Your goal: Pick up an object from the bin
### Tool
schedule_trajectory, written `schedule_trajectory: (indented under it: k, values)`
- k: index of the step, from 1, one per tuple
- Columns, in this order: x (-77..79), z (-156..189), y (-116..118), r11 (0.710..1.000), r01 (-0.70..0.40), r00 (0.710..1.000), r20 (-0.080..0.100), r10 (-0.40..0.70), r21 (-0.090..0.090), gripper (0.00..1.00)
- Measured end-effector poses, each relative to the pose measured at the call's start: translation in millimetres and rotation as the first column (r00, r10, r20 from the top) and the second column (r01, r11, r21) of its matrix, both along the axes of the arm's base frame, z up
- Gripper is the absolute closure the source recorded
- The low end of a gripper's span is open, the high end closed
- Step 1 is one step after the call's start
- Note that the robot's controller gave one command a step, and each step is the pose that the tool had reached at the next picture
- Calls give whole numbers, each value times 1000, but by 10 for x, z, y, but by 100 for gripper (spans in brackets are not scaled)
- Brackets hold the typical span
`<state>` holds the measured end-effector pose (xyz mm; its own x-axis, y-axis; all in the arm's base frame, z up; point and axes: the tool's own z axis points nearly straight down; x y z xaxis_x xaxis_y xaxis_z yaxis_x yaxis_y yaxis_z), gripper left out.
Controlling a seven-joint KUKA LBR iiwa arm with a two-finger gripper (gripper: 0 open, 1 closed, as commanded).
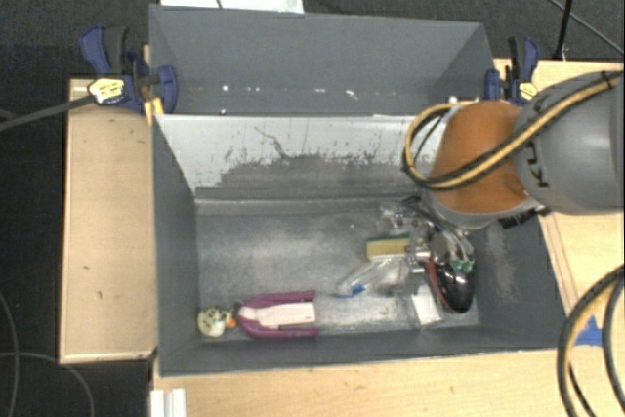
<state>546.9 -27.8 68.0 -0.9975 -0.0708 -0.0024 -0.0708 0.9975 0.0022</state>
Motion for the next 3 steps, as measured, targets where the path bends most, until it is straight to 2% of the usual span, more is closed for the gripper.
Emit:
schedule_trajectory:
  k: [1, 2, 3]
  values:
    - [-1, -1, 0, 1000, 0, 1000, 0, 0, 0, 100]
    - [21, 738, -2, 1000, 1, 1000, 7, -1, -3, 100]
    - [41, 1241, -2, 1000, 3, 1000, 7, -3, -3, 100]
